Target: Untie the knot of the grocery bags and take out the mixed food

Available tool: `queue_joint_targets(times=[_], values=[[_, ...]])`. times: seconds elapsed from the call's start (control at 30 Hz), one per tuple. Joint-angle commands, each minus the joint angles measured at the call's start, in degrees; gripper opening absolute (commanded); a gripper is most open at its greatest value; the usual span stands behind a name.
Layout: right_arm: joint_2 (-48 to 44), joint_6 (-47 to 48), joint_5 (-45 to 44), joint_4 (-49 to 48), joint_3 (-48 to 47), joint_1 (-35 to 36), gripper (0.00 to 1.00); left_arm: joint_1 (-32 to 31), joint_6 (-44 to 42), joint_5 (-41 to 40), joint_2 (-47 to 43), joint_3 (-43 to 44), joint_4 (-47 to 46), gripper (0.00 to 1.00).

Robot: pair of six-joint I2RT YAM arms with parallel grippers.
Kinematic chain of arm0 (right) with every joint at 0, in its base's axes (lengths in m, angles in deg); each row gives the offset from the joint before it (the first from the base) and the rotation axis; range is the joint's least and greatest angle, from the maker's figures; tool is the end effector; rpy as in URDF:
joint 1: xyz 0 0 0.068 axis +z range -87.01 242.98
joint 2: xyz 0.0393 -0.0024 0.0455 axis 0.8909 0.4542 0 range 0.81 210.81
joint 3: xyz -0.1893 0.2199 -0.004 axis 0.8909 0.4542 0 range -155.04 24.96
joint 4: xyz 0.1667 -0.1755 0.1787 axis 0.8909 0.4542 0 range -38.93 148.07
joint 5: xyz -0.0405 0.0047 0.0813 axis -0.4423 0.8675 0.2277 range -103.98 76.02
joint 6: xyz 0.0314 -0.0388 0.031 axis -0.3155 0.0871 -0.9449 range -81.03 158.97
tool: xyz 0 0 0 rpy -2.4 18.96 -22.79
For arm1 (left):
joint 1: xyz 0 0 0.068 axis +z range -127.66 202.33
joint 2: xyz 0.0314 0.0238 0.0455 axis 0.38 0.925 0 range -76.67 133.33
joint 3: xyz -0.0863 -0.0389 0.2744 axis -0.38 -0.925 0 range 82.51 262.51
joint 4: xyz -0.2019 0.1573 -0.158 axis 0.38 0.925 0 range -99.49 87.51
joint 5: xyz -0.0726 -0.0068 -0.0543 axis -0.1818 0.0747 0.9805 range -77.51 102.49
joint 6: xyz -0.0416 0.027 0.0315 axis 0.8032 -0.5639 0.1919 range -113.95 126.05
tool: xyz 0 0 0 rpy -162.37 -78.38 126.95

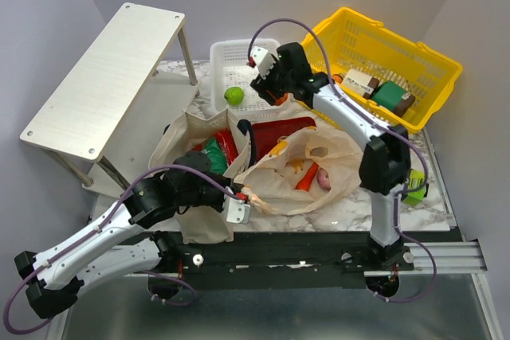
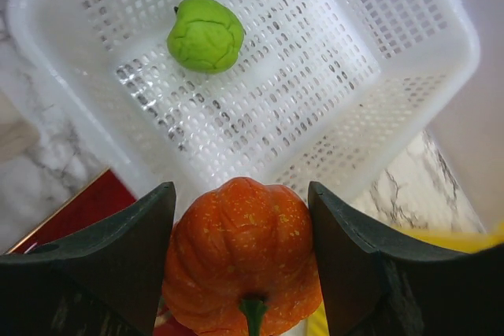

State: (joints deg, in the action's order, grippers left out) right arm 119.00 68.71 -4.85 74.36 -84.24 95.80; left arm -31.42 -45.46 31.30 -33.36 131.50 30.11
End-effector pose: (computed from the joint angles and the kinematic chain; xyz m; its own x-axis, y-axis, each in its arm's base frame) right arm 0.4533 0.3004 0.3145 -0.0685 -0.6268 -0.7762 -0.7850 0.5139 -0.3458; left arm 0.1006 -0.1605 0.3313 0.5160 0.5493 -0.6573 0.8318 -0.1380 0.5376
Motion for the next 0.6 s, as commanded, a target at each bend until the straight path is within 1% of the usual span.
queue_joint_targets(times=[0.0, 0.03, 0.07, 0.1, 0.13, 0.17, 0.23, 0.27, 0.3, 0.33, 0.37, 0.4, 0.43, 0.47, 0.5, 0.53, 0.57], values=[[-13.8, -3.8, 3.8, 1.7, 11.1, 0.1, 0.31, 0.0, -1.7, -0.7, -2.0, -1.0, 2.4, 0.01], [-15.9, -4.6, 5.9, 1.8, 13.9, 0.1, 0.3, 0.0, -2.2, -1.0, -2.1, -1.0, 2.5, 0.01], [-19.9, -6.4, 6.6, 2.0, 16.4, 0.3, 0.3, 0.1, -2.7, -1.1, -2.3, -1.0, 2.4, 0.0], [-21.8, -7.1, 7.2, 2.0, 18.9, 0.8, 0.3, 0.1, -3.0, -1.2, -2.4, -1.1, 2.0, 0.0], [-23.5, -7.8, 8.3, 2.0, 25.5, 1.3, 0.3, 0.1, -3.2, -1.6, -2.4, -1.2, 1.6, 0.0], [-27.4, -9.5, 8.8, 1.9, 28.6, 1.7, 0.31, 0.0, -3.3, -1.6, -2.7, -1.2, 1.3, 0.0], [-31.2, -11.1, 11.2, 2.2, 35.7, 2.8, 0.31, 0.1, -3.6, -1.3, -3.0, -1.5, 1.1, 0.0], [-33.0, -12.6, 11.5, 2.4, 42.4, 3.3, 0.31, 0.0, -3.7, -1.1, -3.4, -1.7, 1.2, 0.0], [-37.1, -13.3, 12.1, 3.7, 45.4, 4.5, 0.31, 0.1, -4.0, -1.1, -3.8, -1.9, 1.3, 0.0], [-39.2, -13.9, 14.2, 4.7, 47.9, 5.3, 0.31, 0.1, -4.3, -0.9, -4.0, -1.9, 1.7, 0.0], [-41.1, -14.4, 14.9, 5.9, 52.6, 6.3, 0.3, 0.0, -5.9, -0.3, -4.7, -1.8, 2.4, 0.0], [-45.2, -14.4, 15.7, 8.0, 54.2, 7.8, 0.3, 0.0, -7.3, -0.1, -5.1, -1.5, 4.8, 0.0], [-46.8, -14.7, 16.8, 9.0, 55.6, 8.0, 0.3, 0.0, -8.9, 0.2, -5.5, -1.4, 6.4, 0.0], [-48.4, -15.5, 17.0, 10.1, 56.3, 8.1, 0.3, 0.0, -13.4, 0.7, -6.9, -1.4, 8.2, 0.0], [-49.5, -15.7, 16.5, 11.9, 56.3, 8.1, 0.3, 0.0, -16.0, 2.3, -8.1, -2.0, 12.1, 0.0], [-51.1, -15.5, 14.7, 12.7, 55.6, 8.1, 0.29, 0.0, -19.0, 3.2, -9.5, -2.6, 13.9, 0.0], [-51.5, -14.5, 13.6, 13.3, 54.6, 8.1, 0.29, 0.0, -21.2, 4.7, -13.4, -3.4, 15.2, 0.0]])
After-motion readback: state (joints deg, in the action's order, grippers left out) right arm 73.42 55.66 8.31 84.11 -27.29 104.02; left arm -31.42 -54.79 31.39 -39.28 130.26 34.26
